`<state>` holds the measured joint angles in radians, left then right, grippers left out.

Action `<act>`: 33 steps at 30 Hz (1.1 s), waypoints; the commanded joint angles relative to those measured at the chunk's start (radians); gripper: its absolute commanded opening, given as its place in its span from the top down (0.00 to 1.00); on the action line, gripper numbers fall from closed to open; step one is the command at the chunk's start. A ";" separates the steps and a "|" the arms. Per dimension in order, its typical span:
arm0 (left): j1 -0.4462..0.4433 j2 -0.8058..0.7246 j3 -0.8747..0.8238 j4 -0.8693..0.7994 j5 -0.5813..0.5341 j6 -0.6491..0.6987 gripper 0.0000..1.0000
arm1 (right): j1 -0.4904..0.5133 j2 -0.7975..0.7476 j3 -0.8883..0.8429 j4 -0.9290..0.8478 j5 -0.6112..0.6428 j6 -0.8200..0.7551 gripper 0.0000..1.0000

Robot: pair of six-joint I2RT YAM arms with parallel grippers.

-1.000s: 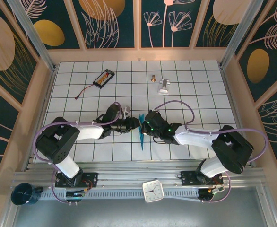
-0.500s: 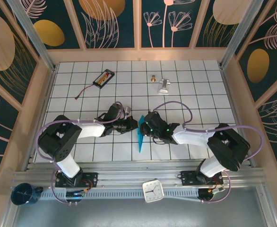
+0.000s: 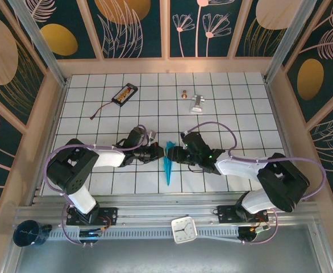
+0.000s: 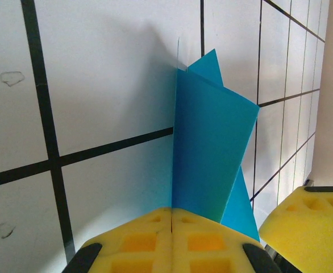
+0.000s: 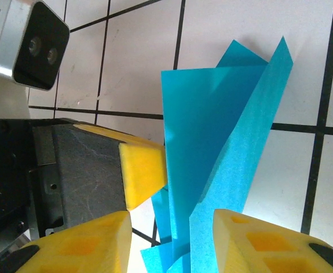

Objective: Fold a paper plane with a square sheet of paper (pick it up from the middle)
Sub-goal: Move a paper plane to the center of the table.

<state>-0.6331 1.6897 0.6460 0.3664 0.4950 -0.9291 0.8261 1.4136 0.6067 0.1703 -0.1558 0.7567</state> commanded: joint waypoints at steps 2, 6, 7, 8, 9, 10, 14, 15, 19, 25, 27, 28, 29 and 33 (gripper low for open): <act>0.006 0.004 -0.011 0.031 0.024 -0.007 1.00 | -0.003 -0.006 -0.019 0.018 -0.006 -0.007 0.57; 0.006 0.001 -0.014 0.030 0.024 -0.007 1.00 | -0.001 0.032 -0.006 -0.006 0.023 -0.010 0.57; 0.007 0.000 -0.015 0.031 0.024 -0.008 1.00 | -0.001 0.043 0.000 -0.008 0.027 -0.013 0.58; 0.006 -0.001 -0.015 0.030 0.026 -0.008 1.00 | -0.002 0.055 0.008 -0.013 0.033 -0.014 0.58; 0.006 -0.002 -0.016 0.030 0.026 -0.008 1.00 | -0.001 0.063 0.015 -0.017 0.040 -0.015 0.58; 0.007 -0.001 -0.015 0.029 0.027 -0.008 1.00 | -0.001 0.071 0.022 -0.026 0.049 -0.016 0.59; 0.006 -0.006 -0.013 0.026 0.028 -0.005 1.00 | -0.001 0.097 0.044 -0.046 0.075 -0.020 0.64; 0.006 -0.005 -0.012 0.025 0.027 -0.004 1.00 | -0.001 0.098 0.047 -0.048 0.079 -0.021 0.65; 0.010 -0.014 -0.012 0.011 0.018 0.002 1.00 | -0.003 0.095 0.044 -0.066 0.105 -0.015 0.76; 0.034 -0.034 -0.038 0.020 0.004 -0.005 1.00 | -0.023 0.097 0.027 -0.056 0.107 -0.009 0.97; 0.046 -0.039 -0.047 0.029 0.005 -0.008 1.00 | -0.030 0.097 0.020 -0.043 0.105 -0.005 0.99; 0.052 -0.043 -0.051 0.032 0.004 -0.011 1.00 | -0.036 0.096 0.013 -0.034 0.102 -0.001 0.99; 0.057 -0.047 -0.054 0.031 0.005 -0.009 1.00 | -0.043 0.095 0.006 -0.023 0.096 0.001 0.99; 0.073 -0.058 -0.061 0.033 0.006 -0.008 1.00 | -0.063 0.103 -0.008 0.010 0.072 0.007 0.99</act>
<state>-0.5701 1.6569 0.5972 0.3714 0.4965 -0.9298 0.7773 1.5047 0.6167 0.1390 -0.0795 0.7586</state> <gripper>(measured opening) 0.043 0.046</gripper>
